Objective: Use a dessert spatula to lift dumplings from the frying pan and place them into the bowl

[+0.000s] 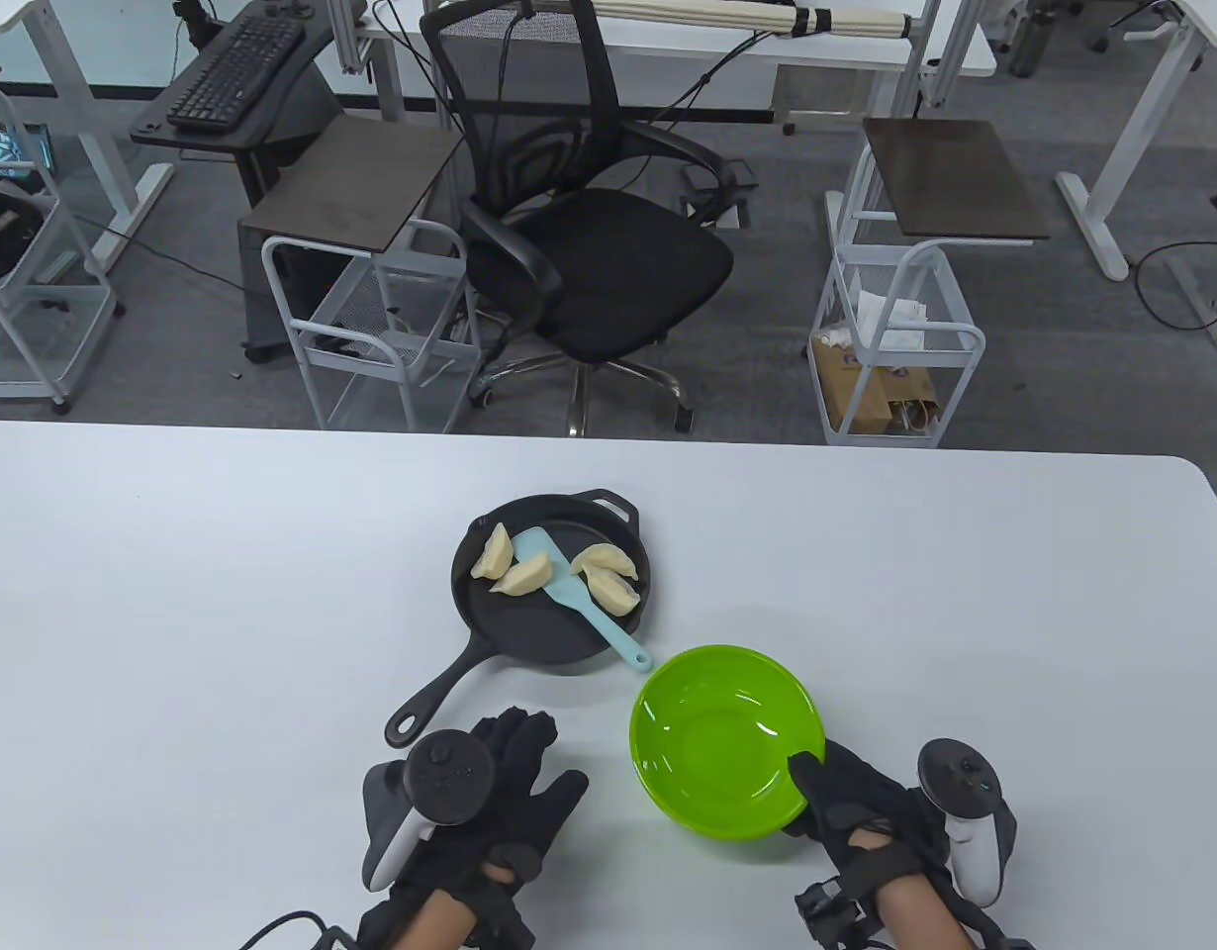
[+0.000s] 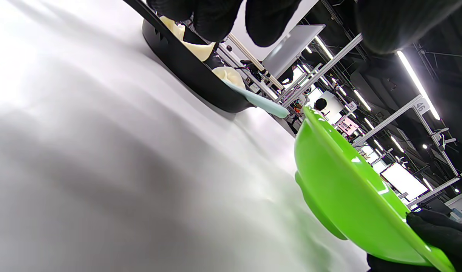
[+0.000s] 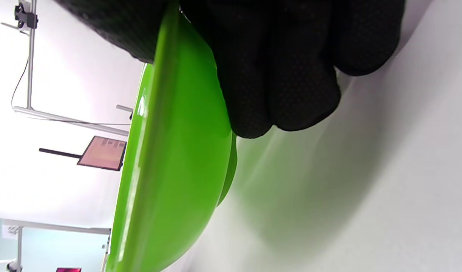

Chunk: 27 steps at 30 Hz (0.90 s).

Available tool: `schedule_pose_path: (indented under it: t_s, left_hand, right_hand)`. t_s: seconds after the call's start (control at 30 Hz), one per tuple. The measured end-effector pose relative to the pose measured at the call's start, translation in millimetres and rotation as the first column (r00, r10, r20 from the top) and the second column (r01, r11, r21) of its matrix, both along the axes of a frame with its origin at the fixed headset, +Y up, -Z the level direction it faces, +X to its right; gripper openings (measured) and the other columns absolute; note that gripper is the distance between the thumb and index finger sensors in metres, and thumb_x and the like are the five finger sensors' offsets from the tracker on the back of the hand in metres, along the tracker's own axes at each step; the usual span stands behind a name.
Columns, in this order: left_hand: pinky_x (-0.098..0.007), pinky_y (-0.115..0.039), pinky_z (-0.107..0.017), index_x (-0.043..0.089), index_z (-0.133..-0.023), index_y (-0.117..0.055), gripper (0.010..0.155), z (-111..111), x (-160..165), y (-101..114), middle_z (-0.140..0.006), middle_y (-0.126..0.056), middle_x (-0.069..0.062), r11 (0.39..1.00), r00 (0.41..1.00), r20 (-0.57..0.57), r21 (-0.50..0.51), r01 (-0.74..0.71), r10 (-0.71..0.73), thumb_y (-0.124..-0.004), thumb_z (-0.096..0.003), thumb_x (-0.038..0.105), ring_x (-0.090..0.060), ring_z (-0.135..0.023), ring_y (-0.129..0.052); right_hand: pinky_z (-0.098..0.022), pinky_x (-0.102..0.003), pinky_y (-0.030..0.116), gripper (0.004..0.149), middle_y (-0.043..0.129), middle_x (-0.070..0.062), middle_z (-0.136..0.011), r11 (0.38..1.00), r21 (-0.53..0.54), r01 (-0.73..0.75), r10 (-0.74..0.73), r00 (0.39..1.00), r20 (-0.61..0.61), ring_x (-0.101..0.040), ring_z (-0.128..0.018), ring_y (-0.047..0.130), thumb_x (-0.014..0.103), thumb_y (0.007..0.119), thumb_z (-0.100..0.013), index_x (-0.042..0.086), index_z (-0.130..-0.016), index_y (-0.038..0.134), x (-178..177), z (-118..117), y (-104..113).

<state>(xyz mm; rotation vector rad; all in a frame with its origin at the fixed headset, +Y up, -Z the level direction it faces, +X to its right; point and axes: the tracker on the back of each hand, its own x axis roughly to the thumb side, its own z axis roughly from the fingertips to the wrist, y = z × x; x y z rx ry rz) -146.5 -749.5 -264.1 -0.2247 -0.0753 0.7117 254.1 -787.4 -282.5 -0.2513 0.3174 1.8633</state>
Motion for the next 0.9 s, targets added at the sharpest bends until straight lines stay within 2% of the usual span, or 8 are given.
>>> schedule_pose_path:
  t_s: [0.23,0.43,0.63,0.9]
  left_hand:
    - [-0.064,-0.029,-0.076,0.032,-0.111,-0.052,0.079,-0.1,-0.6,0.1,-0.123,-0.047,-0.006,1.000,1.000,-0.011,-0.005,0.001,-0.001,-0.071,-0.0439,0.071,-0.037,-0.113,-0.040]
    - [-0.064,-0.030,-0.076,0.032,-0.111,-0.052,0.079,-2.0,0.4,-1.4,-0.123,-0.047,-0.007,1.000,1.000,-0.011,-0.021,0.005,-0.005,-0.071,-0.0442,0.070,-0.037,-0.113,-0.040]
    - [-0.064,-0.030,-0.076,0.032,-0.110,-0.053,0.079,-2.1,0.7,-1.8,-0.122,-0.048,-0.006,1.000,1.000,-0.009,-0.014,0.007,-0.007,-0.071,-0.0441,0.070,-0.037,-0.112,-0.041]
    - [-0.064,-0.031,-0.076,0.031,-0.110,-0.054,0.078,-1.7,0.9,-1.8,-0.122,-0.050,-0.006,1.000,1.000,-0.003,-0.016,0.011,-0.011,-0.071,-0.0439,0.070,-0.037,-0.112,-0.043]
  right_hand:
    - [-0.058,-0.063,0.069,0.060,0.092,-0.022,-0.070,1.000,-0.020,0.024,-0.022,0.994,0.107,-0.046,-0.056,0.094,0.036,0.075,-0.058,-0.005,-0.099,0.059,14.8,-2.5,-1.7]
    - [-0.059,-0.062,0.068,0.061,0.092,-0.022,-0.070,0.997,-0.054,0.061,-0.045,0.964,0.263,-0.045,-0.055,0.094,0.036,0.076,-0.058,-0.005,-0.099,0.059,34.1,-12.1,-2.5]
    - [-0.059,-0.061,0.068,0.063,0.089,-0.024,-0.074,0.981,-0.097,0.170,-0.114,0.901,0.419,-0.046,-0.058,0.092,0.035,0.075,-0.058,-0.006,-0.101,0.053,50.5,-36.9,-9.1]
    - [-0.057,-0.063,0.067,0.063,0.087,-0.023,-0.078,0.989,-0.104,0.103,-0.036,0.861,0.508,-0.047,-0.059,0.091,0.036,0.071,-0.059,-0.005,-0.102,0.049,67.9,-67.3,-6.6]
